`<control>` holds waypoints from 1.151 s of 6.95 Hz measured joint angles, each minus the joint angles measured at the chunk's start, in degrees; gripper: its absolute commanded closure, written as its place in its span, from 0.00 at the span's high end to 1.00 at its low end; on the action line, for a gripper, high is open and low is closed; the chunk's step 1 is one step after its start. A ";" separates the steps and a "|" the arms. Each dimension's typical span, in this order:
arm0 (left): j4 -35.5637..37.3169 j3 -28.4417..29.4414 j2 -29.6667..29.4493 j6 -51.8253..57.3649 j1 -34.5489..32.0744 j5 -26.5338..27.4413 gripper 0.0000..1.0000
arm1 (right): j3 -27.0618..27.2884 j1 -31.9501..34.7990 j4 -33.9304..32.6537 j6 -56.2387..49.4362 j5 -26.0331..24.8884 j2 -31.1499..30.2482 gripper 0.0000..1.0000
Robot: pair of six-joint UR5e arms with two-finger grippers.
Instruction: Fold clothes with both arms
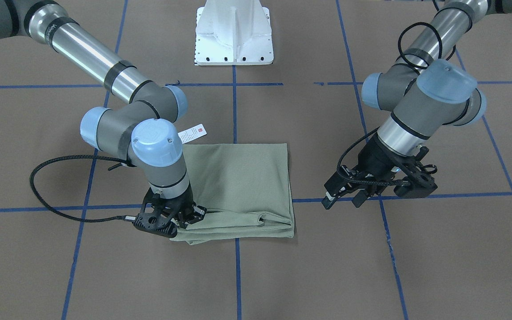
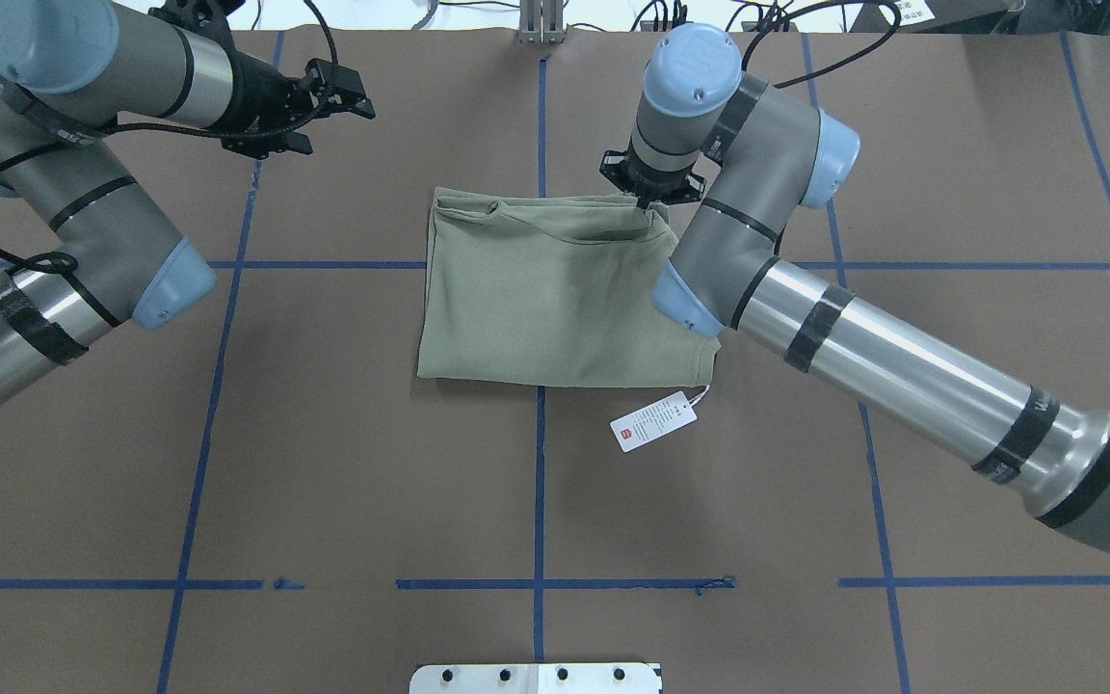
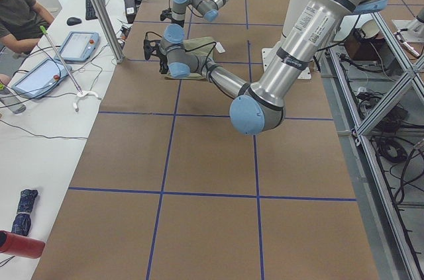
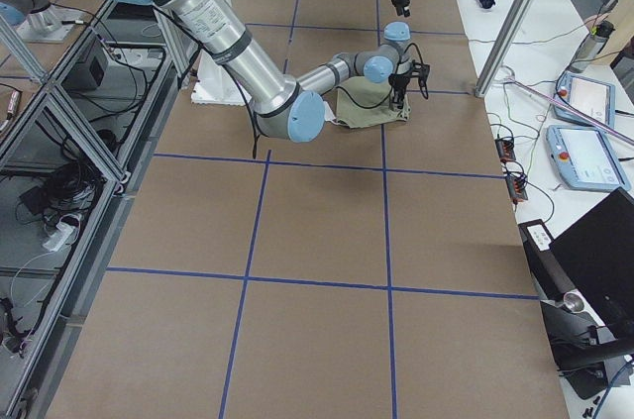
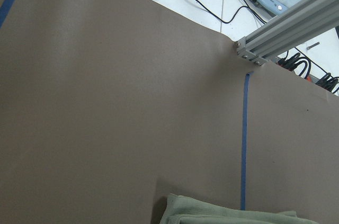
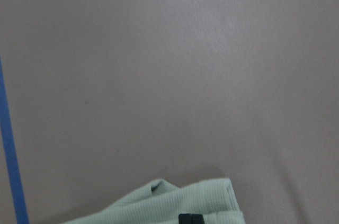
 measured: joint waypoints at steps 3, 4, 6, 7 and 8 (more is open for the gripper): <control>-0.06 -0.61 1.83 2.33 -0.10 -0.02 1.00 | 0.64 5.18 -0.63 -2.73 7.62 0.09 0.00; 0.00 -2.12 3.97 6.70 -0.52 -0.44 1.00 | 5.33 8.05 -2.44 -6.41 11.20 -4.23 0.00; 0.04 -4.95 10.59 19.70 -3.33 -2.75 1.00 | 18.05 13.46 -10.44 -19.37 14.88 -15.28 0.00; 0.42 -5.39 14.25 28.07 -5.22 -3.49 1.00 | 24.14 16.12 -14.11 -27.20 15.48 -21.39 0.00; 2.61 -5.57 16.88 37.05 -7.54 -4.22 1.00 | 28.29 19.36 -16.09 -35.65 15.82 -27.45 0.00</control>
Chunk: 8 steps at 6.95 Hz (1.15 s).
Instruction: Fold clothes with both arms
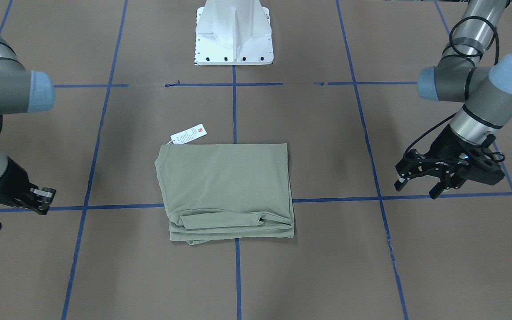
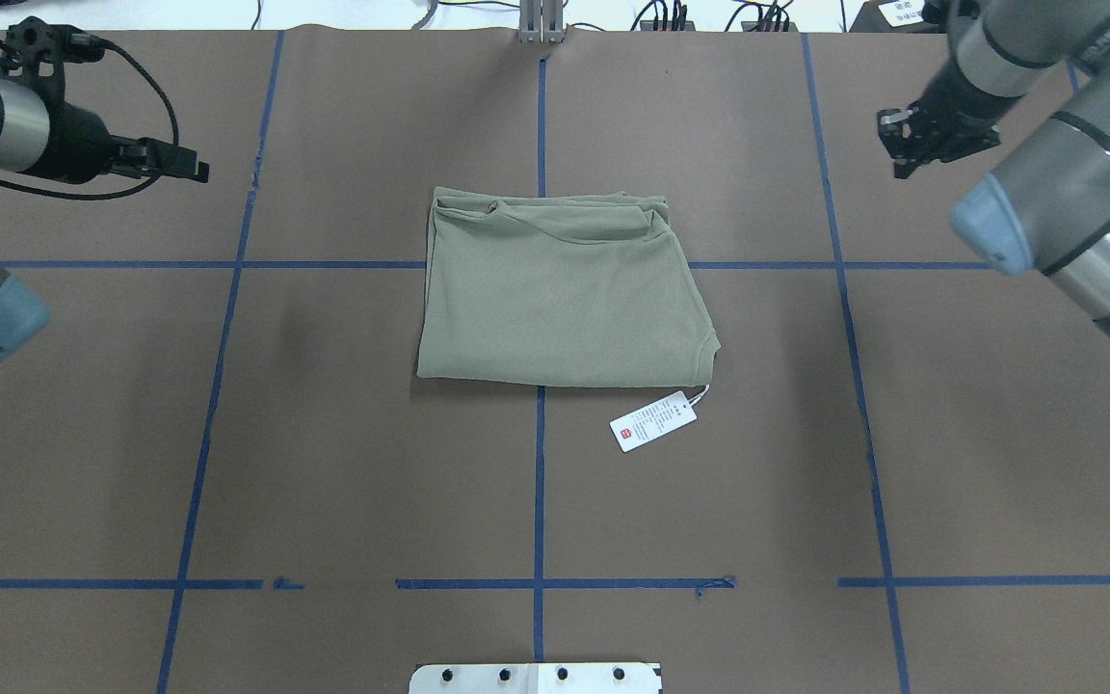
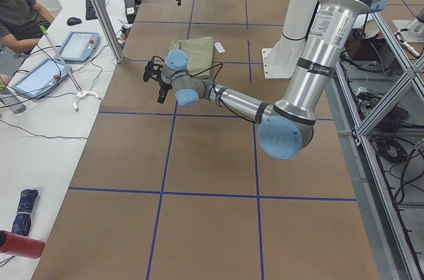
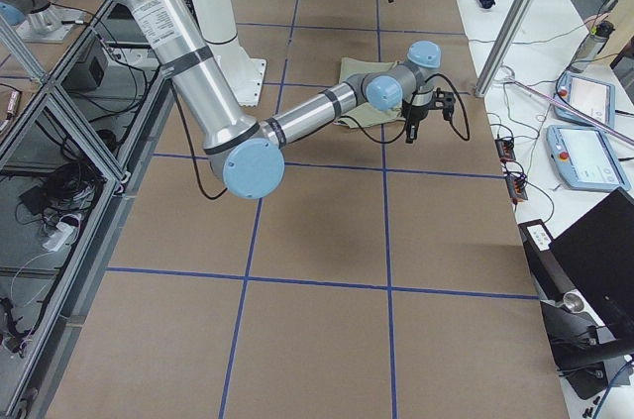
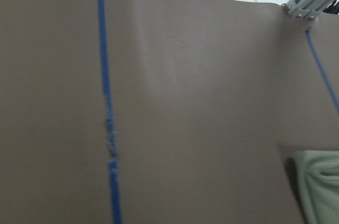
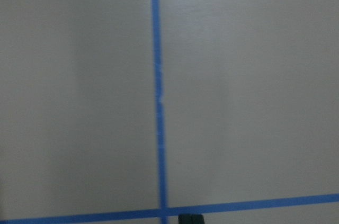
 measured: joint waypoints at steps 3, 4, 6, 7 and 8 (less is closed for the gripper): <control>15.33 -2.66 4.00 24.53 -12.55 -7.23 1.00 | 2.66 11.74 -5.87 -25.57 1.28 -9.84 0.99; 19.42 -3.06 5.98 30.13 -16.85 -10.64 1.00 | 2.73 14.71 -8.64 -29.91 1.47 -11.18 1.00; 23.83 -3.30 11.54 36.69 -21.55 -16.48 1.00 | 3.13 17.97 -10.40 -32.41 5.14 -15.27 1.00; 24.69 -3.47 13.71 37.93 -22.09 -17.37 1.00 | 3.57 18.47 -10.26 -32.64 7.26 -17.35 1.00; 25.53 -3.31 14.46 38.22 -22.30 -17.53 1.00 | 3.75 18.67 -9.93 -32.71 8.03 -18.43 1.00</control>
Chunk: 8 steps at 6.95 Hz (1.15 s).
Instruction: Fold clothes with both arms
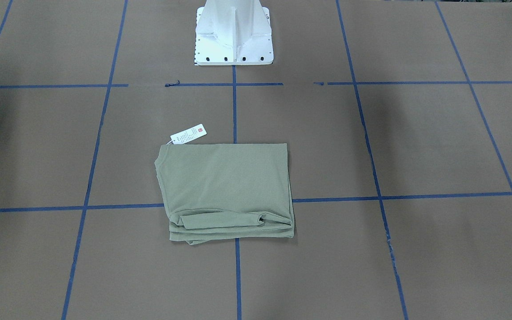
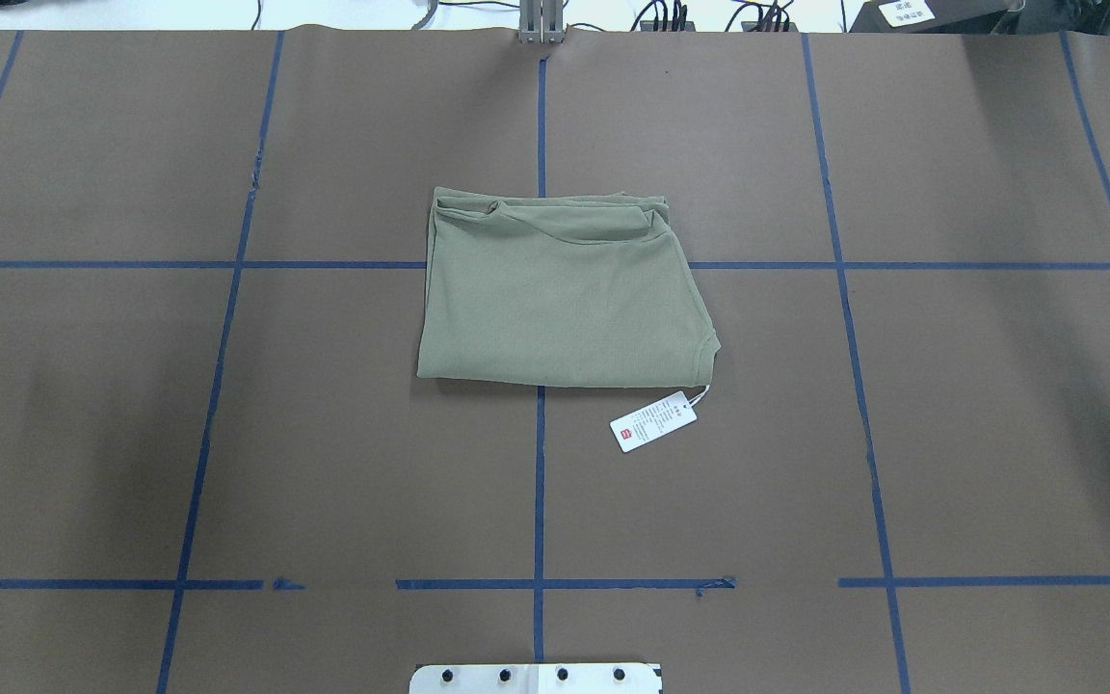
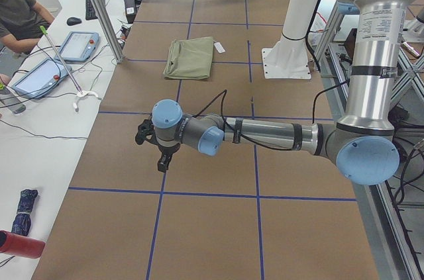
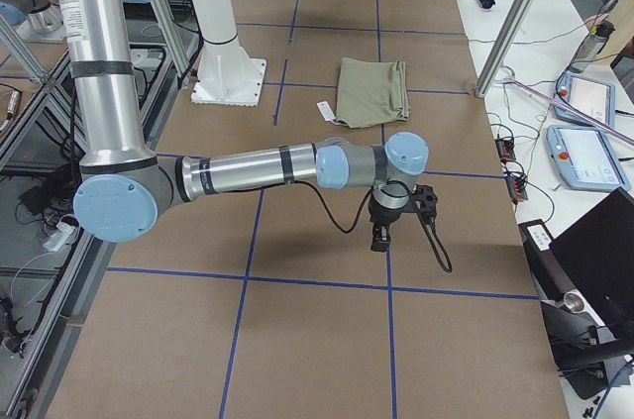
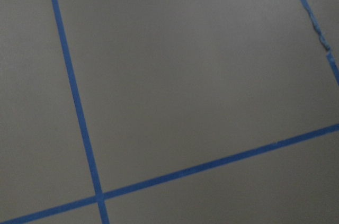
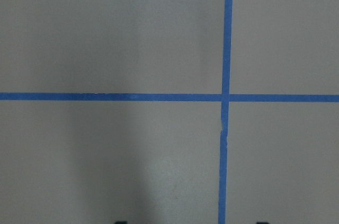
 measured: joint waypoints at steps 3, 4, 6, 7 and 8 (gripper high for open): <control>3.37 -1.20 0.54 -0.15 -0.19 0.30 1.00 | -0.13 0.13 0.22 0.28 -0.82 -2.11 1.00; 3.42 -3.73 1.61 -0.11 -0.40 0.31 1.00 | -0.11 0.13 0.23 0.35 -1.56 -2.84 1.00; 3.45 -8.36 4.32 -0.15 -0.62 0.35 1.00 | 0.17 0.14 0.36 0.34 -1.73 -3.82 1.00; 3.58 -9.07 4.69 -0.20 -0.61 0.32 1.00 | 0.10 0.14 0.92 0.45 -1.71 -3.99 1.00; 3.66 -8.92 4.77 -0.25 -0.56 0.30 1.00 | 0.14 0.14 2.11 0.58 -1.59 -4.39 1.00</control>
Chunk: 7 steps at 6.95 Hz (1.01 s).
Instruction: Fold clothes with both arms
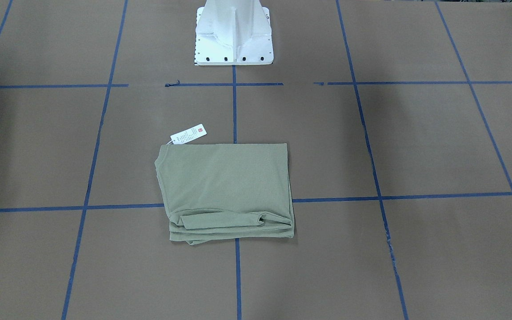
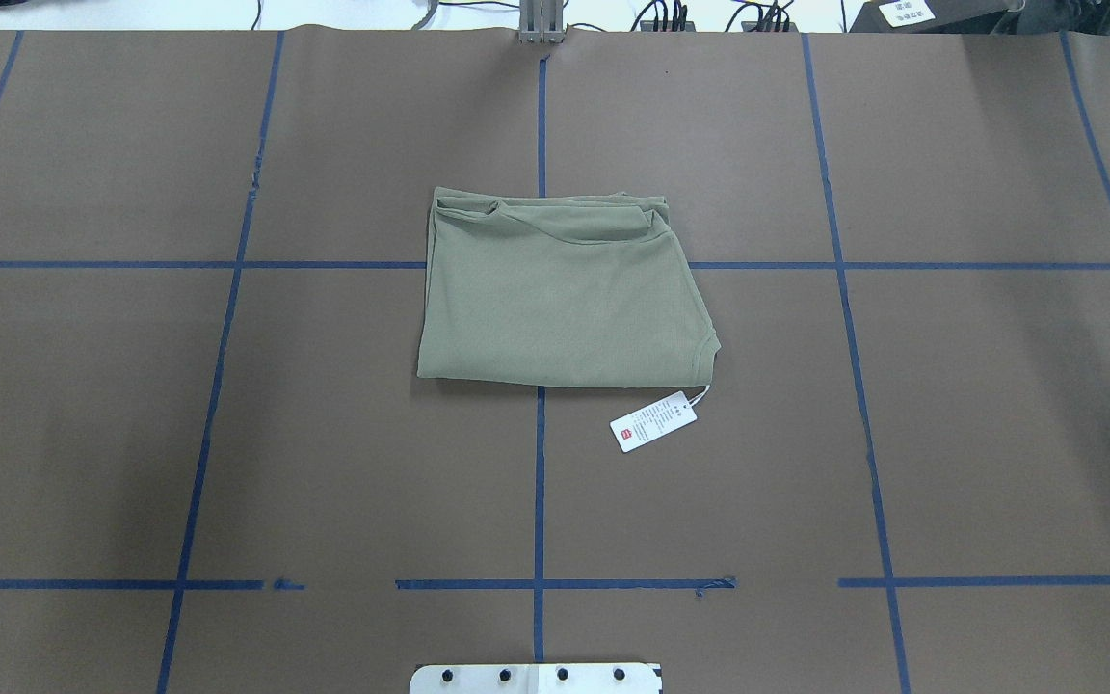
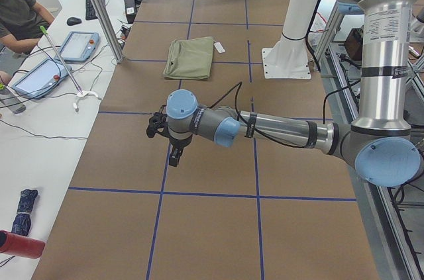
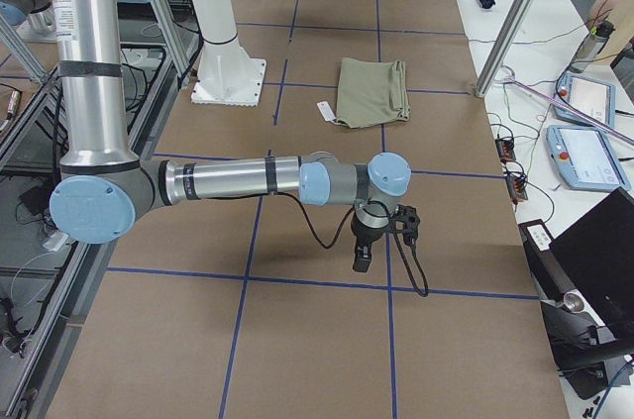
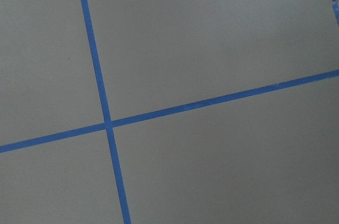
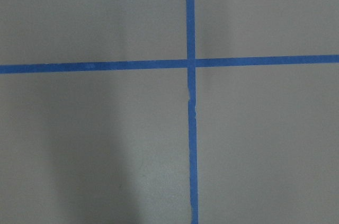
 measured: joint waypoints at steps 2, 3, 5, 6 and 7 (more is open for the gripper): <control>0.08 1.33 0.17 -0.03 0.02 -0.01 1.00 | 1.80 0.00 2.10 0.20 0.77 -1.89 1.00; 0.23 1.78 0.41 -0.02 0.03 -0.01 1.00 | 2.92 0.00 2.48 0.22 0.92 -2.69 1.00; 3.33 1.64 0.22 0.10 0.10 0.04 1.00 | 3.48 0.00 2.66 0.22 0.95 -3.04 1.00; 6.40 0.60 -0.07 0.26 0.13 0.08 1.00 | 3.37 0.00 2.66 0.22 1.05 -3.05 1.00; 8.88 -0.43 -0.21 0.45 0.13 0.13 1.00 | 3.26 -0.02 2.62 0.24 1.51 -2.88 1.00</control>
